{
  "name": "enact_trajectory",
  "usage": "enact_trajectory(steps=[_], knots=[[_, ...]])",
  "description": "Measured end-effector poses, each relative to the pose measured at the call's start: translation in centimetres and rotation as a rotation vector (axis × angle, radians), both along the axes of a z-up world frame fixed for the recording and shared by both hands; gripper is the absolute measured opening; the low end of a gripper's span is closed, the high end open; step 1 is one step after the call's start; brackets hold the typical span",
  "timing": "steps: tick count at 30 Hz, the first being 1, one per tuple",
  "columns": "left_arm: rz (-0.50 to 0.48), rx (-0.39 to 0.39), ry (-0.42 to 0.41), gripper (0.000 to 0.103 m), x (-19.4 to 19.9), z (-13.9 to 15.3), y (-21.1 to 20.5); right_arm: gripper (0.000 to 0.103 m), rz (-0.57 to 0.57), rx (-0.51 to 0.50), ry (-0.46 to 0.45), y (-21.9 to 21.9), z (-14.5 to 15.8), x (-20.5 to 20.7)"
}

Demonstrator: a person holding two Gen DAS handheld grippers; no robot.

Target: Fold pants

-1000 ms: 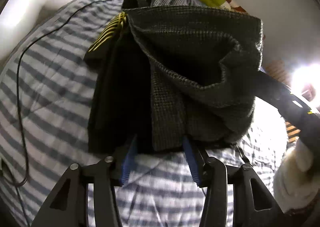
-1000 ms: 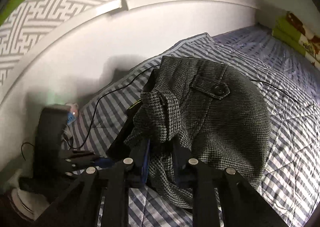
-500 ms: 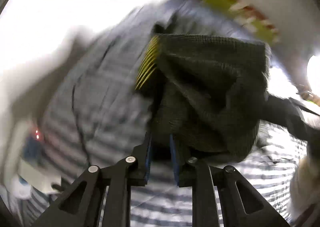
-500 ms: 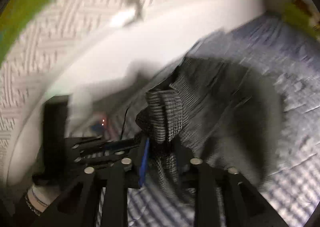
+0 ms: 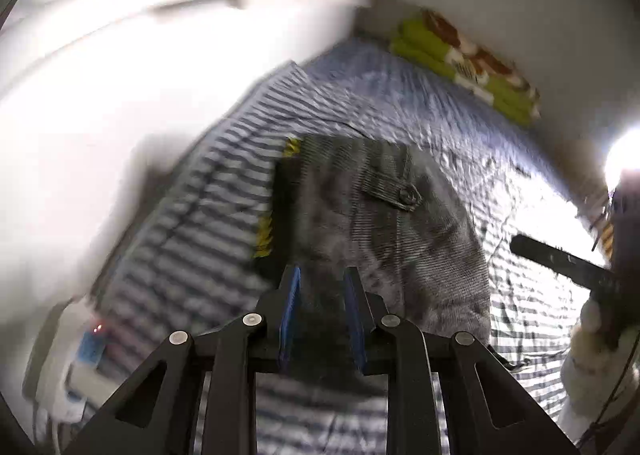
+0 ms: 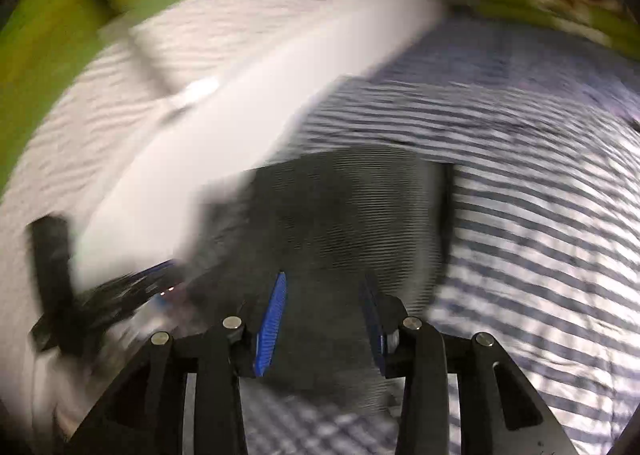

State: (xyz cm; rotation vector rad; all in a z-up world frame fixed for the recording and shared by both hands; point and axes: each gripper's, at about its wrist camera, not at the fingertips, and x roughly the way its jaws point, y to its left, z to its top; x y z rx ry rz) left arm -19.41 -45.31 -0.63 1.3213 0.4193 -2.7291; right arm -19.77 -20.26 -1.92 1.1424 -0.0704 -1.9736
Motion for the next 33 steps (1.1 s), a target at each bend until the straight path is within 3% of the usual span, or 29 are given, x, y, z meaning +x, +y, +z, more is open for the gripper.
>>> enact_trajectory(steps=[2,4,5,7,8,11,13,15,17,22,26,33], knots=[[-0.009,0.032,-0.052,0.024,-1.7,-1.9,0.6,0.035,-0.019,-0.009,-0.029,0.3,-0.9,-0.8],[-0.009,0.014,-0.124,0.028,-2.4,-5.3,1.3,0.035,0.034,-0.009,-0.060,-0.5,-2.1,-0.6],[-0.012,-0.021,-0.151,0.030,-2.5,-6.9,1.8,0.035,0.057,0.055,-0.047,-1.8,-3.0,-0.3],[-0.016,-0.072,-0.087,0.035,-1.7,-7.0,2.3,0.035,0.078,0.234,0.049,-3.6,-5.4,0.7],[-0.010,-0.049,-0.093,0.035,-1.5,-6.8,2.0,0.035,0.080,0.284,0.085,-3.9,-6.3,1.2],[0.063,0.032,-0.099,0.037,-0.7,-5.8,0.6,0.035,0.042,0.235,0.051,-2.0,-5.8,1.4],[0.076,-0.023,-0.090,0.038,0.4,-4.6,1.4,0.036,0.019,0.205,0.035,0.2,-4.8,1.7],[0.071,-0.051,-0.076,0.046,1.4,-3.8,2.8,0.036,-0.002,0.193,0.038,2.6,-4.0,2.6],[0.052,-0.049,-0.061,0.057,3.2,-3.2,4.8,0.036,-0.011,0.198,0.068,5.0,-3.3,4.4],[-0.003,-0.073,-0.067,0.057,7.5,-1.8,11.1,0.036,-0.014,0.180,0.091,10.2,-1.8,8.4],[-0.031,-0.090,-0.051,0.065,11.6,-0.5,16.3,0.036,-0.014,0.171,0.113,13.5,-0.3,12.6],[0.011,-0.082,0.009,0.070,20.2,4.2,21.3,0.041,-0.041,0.157,0.208,18.9,4.1,19.9]])
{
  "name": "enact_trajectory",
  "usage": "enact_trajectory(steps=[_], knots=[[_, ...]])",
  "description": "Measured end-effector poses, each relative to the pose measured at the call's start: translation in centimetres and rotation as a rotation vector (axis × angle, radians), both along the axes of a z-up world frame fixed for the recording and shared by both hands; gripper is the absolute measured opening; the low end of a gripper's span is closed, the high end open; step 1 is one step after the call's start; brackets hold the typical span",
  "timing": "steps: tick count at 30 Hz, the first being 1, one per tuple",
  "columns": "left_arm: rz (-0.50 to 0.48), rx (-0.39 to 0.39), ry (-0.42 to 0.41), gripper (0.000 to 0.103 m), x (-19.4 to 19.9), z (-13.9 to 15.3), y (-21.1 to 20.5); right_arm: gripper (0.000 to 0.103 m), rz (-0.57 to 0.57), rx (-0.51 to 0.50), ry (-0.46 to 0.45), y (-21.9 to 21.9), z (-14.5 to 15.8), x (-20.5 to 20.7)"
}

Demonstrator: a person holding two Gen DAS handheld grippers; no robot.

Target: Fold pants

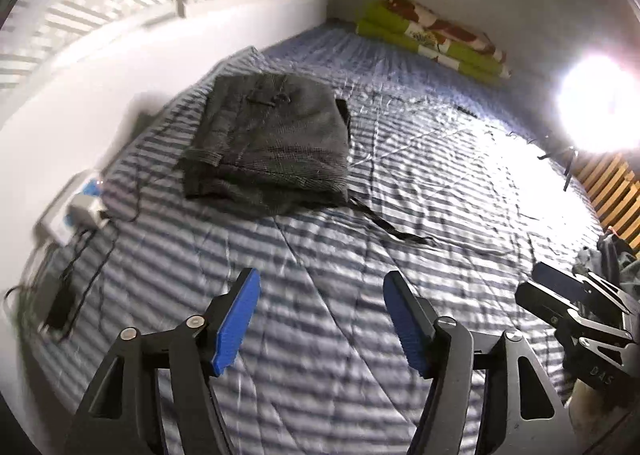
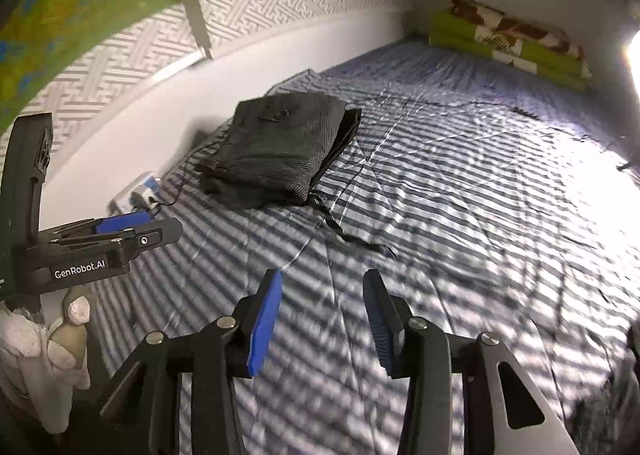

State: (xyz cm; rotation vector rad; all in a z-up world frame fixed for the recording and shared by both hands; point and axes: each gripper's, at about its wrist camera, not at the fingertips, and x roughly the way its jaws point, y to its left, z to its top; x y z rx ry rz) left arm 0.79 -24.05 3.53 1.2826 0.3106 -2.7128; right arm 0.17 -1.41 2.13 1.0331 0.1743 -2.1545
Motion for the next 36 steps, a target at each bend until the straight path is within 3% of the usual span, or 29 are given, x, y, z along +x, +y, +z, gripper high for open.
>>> enact_trajectory(steps=[9,14,16,26,36], knots=[[0.044,-0.084,0.118,0.083,11.4,6.5,5.8,0.066,-0.054,-0.059,0.090,8.1,5.3,8.7],[0.025,-0.146,0.189,0.091,17.2,9.5,10.1,0.068,-0.080,-0.069,0.108,11.9,6.8,12.8],[0.019,-0.137,0.211,0.095,19.1,10.2,11.2,0.069,-0.090,-0.075,0.108,13.1,7.1,14.1],[-0.029,-0.138,0.231,0.102,26.1,11.0,15.4,0.071,-0.156,-0.097,0.118,17.4,7.0,19.6],[-0.007,-0.148,0.227,0.102,29.0,10.4,15.2,0.071,-0.162,-0.078,0.137,17.9,6.6,23.5]])
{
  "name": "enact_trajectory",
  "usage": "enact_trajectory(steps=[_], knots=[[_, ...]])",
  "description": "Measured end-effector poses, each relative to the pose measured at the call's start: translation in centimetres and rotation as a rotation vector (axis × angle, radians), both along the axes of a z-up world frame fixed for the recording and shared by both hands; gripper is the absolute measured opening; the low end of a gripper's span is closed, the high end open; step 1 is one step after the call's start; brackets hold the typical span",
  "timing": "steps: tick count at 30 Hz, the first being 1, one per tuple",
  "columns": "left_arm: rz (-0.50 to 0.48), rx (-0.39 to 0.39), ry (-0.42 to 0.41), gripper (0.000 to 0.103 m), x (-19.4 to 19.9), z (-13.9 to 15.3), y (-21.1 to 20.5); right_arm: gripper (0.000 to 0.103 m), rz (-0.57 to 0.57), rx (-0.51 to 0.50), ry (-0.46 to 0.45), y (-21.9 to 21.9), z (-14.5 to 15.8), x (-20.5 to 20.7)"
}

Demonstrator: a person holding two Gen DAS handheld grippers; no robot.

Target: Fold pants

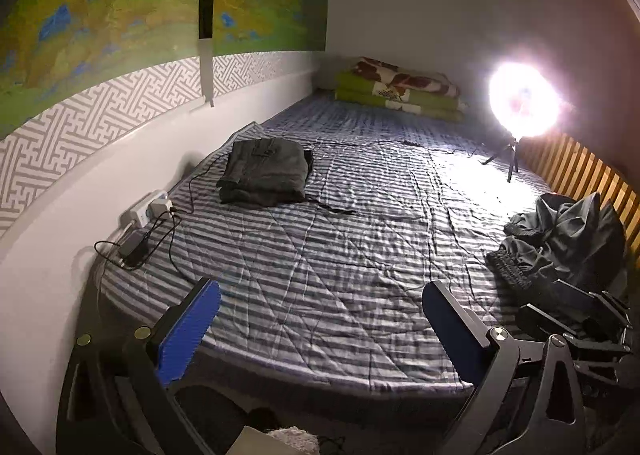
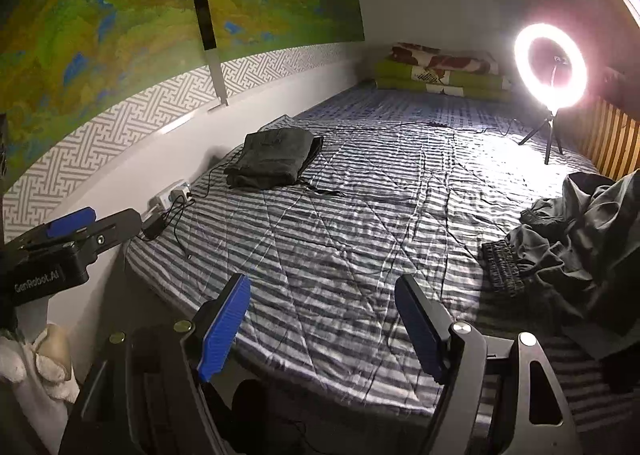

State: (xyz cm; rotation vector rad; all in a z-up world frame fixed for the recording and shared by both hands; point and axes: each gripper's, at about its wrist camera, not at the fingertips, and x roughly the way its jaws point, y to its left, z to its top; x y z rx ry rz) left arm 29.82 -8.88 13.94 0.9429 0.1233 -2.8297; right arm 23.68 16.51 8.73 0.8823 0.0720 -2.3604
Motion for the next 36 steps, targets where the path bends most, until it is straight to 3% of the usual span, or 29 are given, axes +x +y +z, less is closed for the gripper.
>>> enact_trajectory(steps=[16,26,36], knots=[[0.011,0.033,-0.035,0.102,-0.3,-1.5,-0.7,0.071,0.010,0.032,-0.019,-0.6,-0.9,1.2],[0.043,0.004,-0.048,0.102,-0.1,-1.7,-0.7,0.071,0.040,0.022,-0.003,-1.3,-0.7,1.5],[0.048,0.030,-0.067,0.102,-1.2,-2.4,-1.9,0.071,-0.018,0.035,0.001,-1.9,-0.6,0.7]])
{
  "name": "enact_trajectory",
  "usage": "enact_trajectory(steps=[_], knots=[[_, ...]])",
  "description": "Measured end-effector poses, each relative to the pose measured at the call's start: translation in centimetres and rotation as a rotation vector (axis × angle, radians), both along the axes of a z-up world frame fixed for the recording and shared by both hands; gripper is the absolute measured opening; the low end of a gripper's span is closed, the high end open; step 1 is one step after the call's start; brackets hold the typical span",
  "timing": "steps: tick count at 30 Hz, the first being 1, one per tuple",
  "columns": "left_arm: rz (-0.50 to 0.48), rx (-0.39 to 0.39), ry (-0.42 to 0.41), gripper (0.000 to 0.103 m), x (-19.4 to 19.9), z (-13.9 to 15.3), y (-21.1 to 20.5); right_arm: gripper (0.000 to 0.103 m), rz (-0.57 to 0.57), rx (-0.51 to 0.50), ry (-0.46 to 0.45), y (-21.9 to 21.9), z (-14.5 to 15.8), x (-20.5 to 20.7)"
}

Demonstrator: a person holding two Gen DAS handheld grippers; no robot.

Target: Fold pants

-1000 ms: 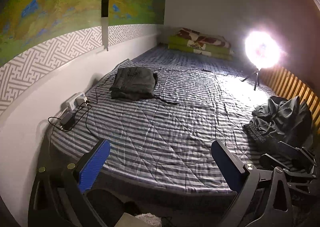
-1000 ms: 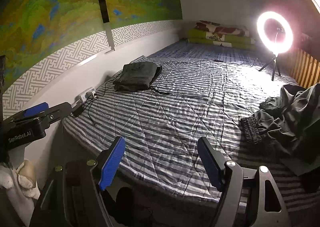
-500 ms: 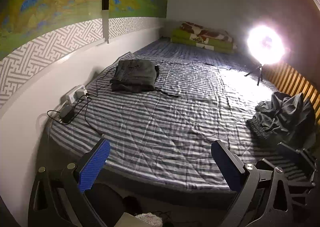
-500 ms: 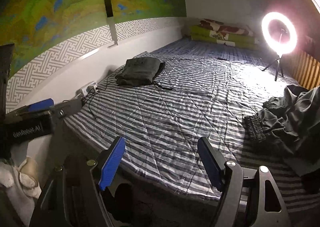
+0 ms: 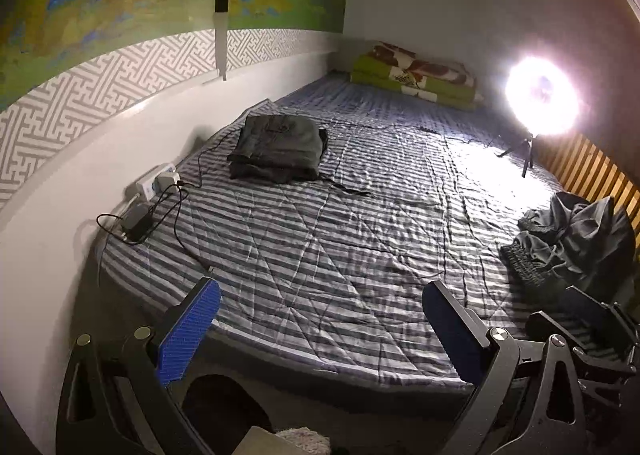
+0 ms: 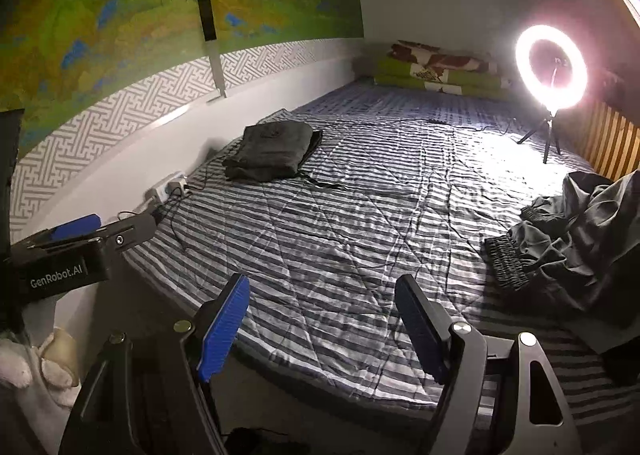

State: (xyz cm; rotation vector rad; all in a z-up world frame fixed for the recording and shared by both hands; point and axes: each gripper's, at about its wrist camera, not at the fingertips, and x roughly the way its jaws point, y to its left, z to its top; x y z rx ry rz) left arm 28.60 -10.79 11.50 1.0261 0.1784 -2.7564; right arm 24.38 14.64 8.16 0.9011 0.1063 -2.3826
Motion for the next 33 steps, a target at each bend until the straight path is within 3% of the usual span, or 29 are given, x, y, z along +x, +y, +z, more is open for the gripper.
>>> enact_trajectory(steps=[33], knots=[[-0.034,-0.025,-0.002,0.102,-0.6,0.1,1.4,0.071,-0.023,0.012,0.023,0.1,0.7,-0.1]])
